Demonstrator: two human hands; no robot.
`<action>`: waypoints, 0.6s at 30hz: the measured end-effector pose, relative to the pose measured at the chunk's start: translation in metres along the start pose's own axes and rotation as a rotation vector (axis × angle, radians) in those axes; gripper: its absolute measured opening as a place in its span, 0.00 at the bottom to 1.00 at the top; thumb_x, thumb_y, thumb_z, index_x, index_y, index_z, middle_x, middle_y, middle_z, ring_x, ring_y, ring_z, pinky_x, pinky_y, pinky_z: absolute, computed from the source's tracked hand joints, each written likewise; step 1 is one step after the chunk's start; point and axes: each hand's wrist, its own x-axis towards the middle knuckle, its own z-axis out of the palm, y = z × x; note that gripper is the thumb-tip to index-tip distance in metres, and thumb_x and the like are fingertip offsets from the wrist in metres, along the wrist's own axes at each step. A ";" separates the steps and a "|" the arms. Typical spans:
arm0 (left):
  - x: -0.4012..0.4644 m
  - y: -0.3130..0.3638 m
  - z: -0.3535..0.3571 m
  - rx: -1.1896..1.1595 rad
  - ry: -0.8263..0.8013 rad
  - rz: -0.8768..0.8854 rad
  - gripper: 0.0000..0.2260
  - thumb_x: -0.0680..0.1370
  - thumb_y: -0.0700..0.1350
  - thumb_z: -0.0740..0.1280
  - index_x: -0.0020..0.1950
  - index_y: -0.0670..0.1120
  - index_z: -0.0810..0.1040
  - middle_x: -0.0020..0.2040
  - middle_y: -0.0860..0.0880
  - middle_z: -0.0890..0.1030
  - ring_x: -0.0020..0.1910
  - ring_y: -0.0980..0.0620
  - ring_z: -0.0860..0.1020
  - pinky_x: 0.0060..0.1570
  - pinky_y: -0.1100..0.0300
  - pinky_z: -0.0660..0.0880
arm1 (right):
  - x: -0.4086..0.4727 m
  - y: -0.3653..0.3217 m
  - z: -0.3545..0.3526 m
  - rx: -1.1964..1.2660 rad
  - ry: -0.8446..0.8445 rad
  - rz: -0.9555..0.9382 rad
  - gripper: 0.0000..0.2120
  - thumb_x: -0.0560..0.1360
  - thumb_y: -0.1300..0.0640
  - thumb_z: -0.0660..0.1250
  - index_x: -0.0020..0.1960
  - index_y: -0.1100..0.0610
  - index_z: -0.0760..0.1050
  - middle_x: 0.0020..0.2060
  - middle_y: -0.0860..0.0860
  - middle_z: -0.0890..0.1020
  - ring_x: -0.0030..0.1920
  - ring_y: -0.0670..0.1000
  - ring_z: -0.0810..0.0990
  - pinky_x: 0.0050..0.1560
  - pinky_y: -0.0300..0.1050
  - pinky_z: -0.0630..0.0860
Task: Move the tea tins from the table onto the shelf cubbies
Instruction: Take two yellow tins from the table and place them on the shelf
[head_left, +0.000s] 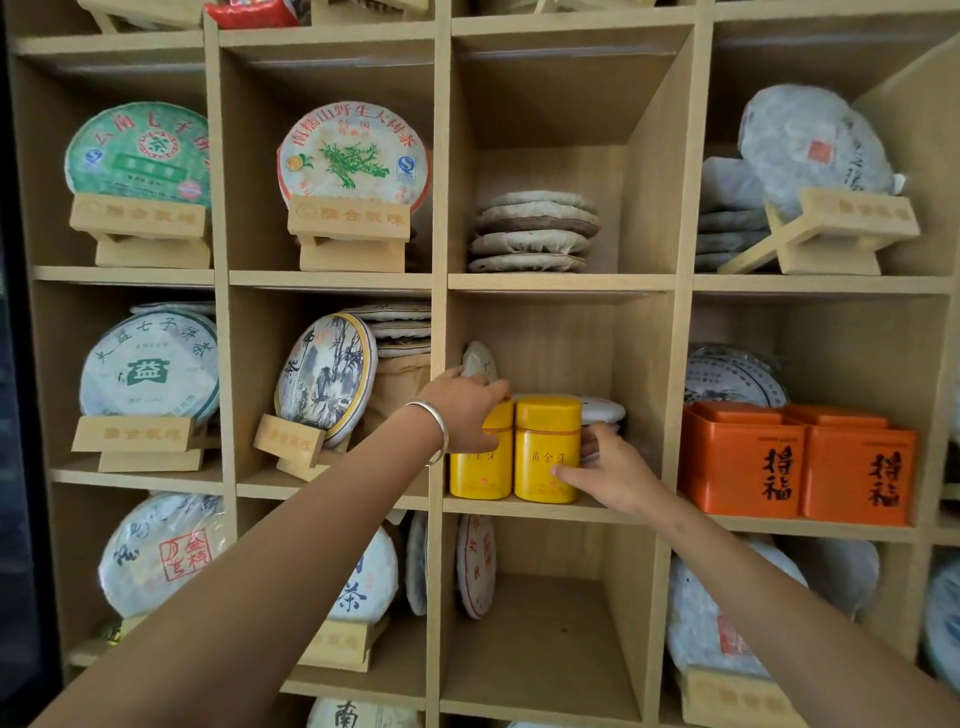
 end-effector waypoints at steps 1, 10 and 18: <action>0.000 0.000 -0.001 -0.001 -0.001 -0.001 0.28 0.74 0.56 0.66 0.70 0.47 0.64 0.60 0.42 0.77 0.59 0.42 0.76 0.71 0.50 0.59 | 0.000 0.000 0.000 0.006 -0.003 -0.003 0.24 0.68 0.50 0.76 0.57 0.48 0.66 0.50 0.43 0.76 0.49 0.44 0.78 0.49 0.41 0.76; -0.004 -0.002 0.002 -0.190 0.077 0.000 0.26 0.73 0.53 0.68 0.68 0.45 0.68 0.60 0.42 0.75 0.58 0.42 0.75 0.55 0.53 0.72 | 0.000 -0.001 -0.006 -0.009 -0.023 -0.040 0.33 0.66 0.48 0.77 0.65 0.51 0.65 0.59 0.47 0.75 0.52 0.43 0.78 0.44 0.32 0.73; -0.006 0.006 0.003 -0.419 0.172 0.040 0.22 0.76 0.50 0.67 0.69 0.49 0.69 0.66 0.47 0.75 0.64 0.48 0.72 0.63 0.55 0.69 | 0.007 -0.029 -0.037 -0.230 0.096 -0.253 0.33 0.68 0.44 0.74 0.69 0.45 0.64 0.64 0.50 0.69 0.63 0.49 0.71 0.60 0.47 0.71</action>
